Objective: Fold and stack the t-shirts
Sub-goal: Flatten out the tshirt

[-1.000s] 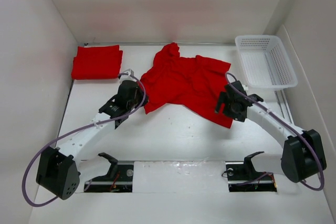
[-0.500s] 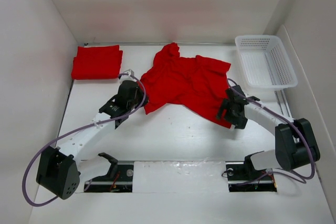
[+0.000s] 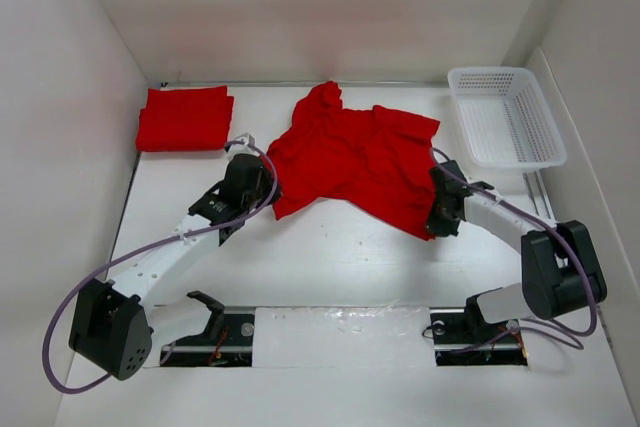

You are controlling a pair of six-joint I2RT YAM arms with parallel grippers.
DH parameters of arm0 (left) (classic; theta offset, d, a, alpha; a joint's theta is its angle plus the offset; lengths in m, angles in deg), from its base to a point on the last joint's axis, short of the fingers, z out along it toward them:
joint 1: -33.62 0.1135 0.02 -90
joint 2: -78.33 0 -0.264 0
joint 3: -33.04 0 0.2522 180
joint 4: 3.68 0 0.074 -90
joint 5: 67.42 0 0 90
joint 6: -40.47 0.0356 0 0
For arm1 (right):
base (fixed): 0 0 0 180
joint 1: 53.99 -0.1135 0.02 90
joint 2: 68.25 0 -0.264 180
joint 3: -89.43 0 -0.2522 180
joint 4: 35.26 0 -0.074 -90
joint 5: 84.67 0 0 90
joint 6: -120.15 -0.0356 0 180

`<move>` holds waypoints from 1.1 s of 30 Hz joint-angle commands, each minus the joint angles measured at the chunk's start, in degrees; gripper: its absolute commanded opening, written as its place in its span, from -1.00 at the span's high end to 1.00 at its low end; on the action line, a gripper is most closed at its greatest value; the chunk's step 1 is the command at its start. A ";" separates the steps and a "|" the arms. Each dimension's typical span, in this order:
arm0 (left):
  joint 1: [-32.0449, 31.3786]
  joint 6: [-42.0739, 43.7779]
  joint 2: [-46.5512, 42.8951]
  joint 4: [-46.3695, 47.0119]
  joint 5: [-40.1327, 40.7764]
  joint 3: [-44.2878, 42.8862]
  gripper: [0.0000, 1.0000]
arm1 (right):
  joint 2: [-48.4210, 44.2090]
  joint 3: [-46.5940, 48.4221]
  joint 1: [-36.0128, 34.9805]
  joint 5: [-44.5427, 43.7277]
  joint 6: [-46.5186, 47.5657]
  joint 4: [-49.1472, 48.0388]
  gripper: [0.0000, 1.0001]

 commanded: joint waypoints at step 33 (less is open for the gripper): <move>-0.07 23.99 -17.20 -0.69 14.81 -50.43 1.00 | -29.79 62.95 -3.61 -12.70 22.17 1.60 1.00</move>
